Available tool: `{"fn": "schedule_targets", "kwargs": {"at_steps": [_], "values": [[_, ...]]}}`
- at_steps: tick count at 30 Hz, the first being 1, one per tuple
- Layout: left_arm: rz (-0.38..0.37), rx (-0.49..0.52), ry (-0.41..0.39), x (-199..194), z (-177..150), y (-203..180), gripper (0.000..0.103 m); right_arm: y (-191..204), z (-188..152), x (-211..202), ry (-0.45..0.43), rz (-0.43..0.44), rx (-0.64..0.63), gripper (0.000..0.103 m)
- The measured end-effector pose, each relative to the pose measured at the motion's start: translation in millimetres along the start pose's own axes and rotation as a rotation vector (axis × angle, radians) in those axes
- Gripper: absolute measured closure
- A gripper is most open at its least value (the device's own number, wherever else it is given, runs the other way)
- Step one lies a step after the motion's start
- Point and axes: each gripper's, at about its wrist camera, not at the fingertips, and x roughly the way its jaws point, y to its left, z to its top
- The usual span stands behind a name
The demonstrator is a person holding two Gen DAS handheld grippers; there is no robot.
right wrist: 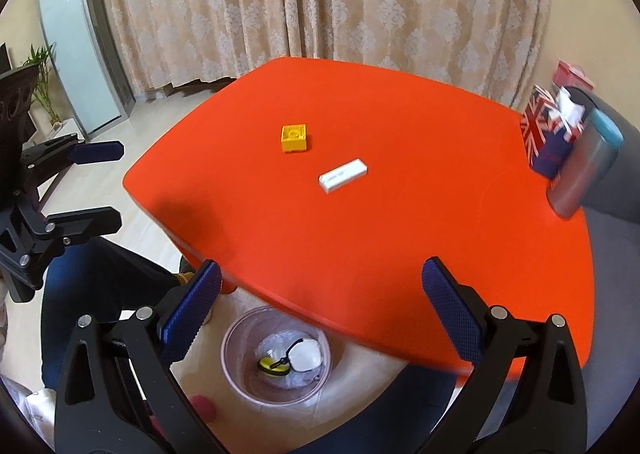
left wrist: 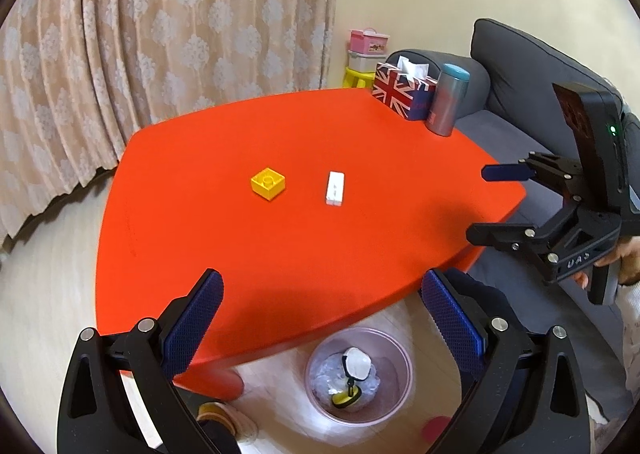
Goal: Collect trash
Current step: 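Reach the right gripper to the white rectangular box and close on it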
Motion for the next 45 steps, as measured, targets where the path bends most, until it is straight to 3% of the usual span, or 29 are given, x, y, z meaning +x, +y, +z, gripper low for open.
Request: {"fn": "schedule_targets", "kwargs": {"at_steps": [14,35,45], "values": [[0.021,-0.021,0.021,18.4,28.9,25.0,0.007,-18.6,53.9,66.7,0.073,0.053,-0.148,0.004],[0.031,-0.060,0.087,66.0,42.7,59.6,0.007,-26.8,80.4,161.1,0.193,0.177,-0.314,0.005],[0.027,-0.073,0.106,75.5,40.9,63.0,0.007,-26.6,76.3,181.4,0.230,0.181,-0.353,0.028]]}}
